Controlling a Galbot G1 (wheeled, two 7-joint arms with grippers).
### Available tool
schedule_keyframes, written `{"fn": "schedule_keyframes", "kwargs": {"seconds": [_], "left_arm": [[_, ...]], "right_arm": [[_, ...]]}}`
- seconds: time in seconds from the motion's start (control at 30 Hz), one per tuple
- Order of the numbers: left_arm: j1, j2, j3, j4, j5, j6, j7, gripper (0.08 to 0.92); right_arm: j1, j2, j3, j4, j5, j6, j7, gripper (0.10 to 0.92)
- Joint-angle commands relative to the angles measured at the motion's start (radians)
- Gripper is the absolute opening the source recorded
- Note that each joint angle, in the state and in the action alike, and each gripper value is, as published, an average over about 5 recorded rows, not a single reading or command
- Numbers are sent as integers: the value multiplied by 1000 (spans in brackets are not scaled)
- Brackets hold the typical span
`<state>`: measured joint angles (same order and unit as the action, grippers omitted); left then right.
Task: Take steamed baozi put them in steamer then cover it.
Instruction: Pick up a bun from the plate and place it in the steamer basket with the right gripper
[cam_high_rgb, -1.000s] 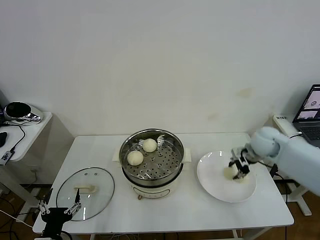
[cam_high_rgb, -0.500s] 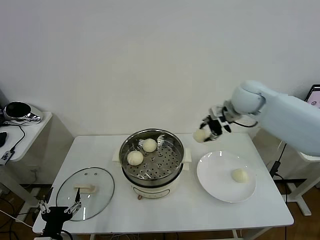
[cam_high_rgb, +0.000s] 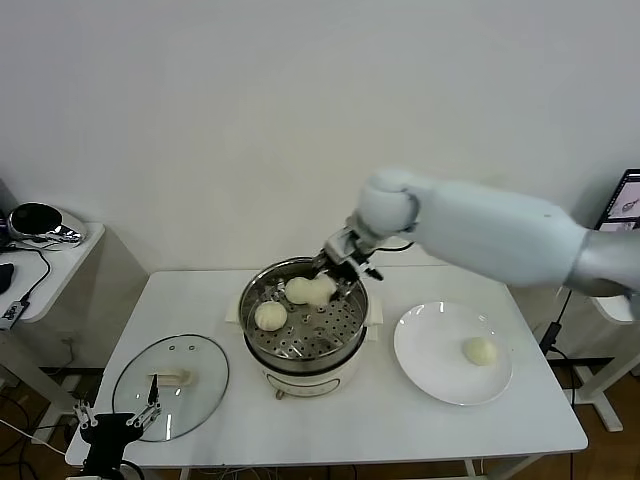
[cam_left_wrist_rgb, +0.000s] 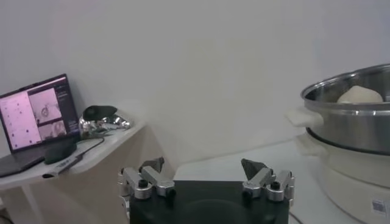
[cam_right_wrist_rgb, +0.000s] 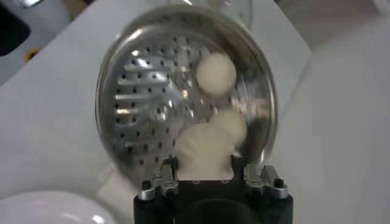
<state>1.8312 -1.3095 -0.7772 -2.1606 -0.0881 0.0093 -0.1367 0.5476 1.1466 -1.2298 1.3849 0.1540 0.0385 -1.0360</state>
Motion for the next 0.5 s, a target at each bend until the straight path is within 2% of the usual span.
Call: {"fn": "schedule_keyframes", "kwargs": {"seconds": [0.03, 0.23, 0.5], "left_arm": [[5, 0, -6, -1, -1, -5, -1, 823], [5, -1, -14, 2, -4, -12, -3, 823], [-1, -2, -12, 12, -5, -16, -4, 823]], "right_arm": [[-6, 151, -93, -36, -70, 201, 7, 568], [-28, 153, -108, -72, -200, 321, 2, 568], [-29, 161, -109, -75, -245, 370, -6, 569]]}}
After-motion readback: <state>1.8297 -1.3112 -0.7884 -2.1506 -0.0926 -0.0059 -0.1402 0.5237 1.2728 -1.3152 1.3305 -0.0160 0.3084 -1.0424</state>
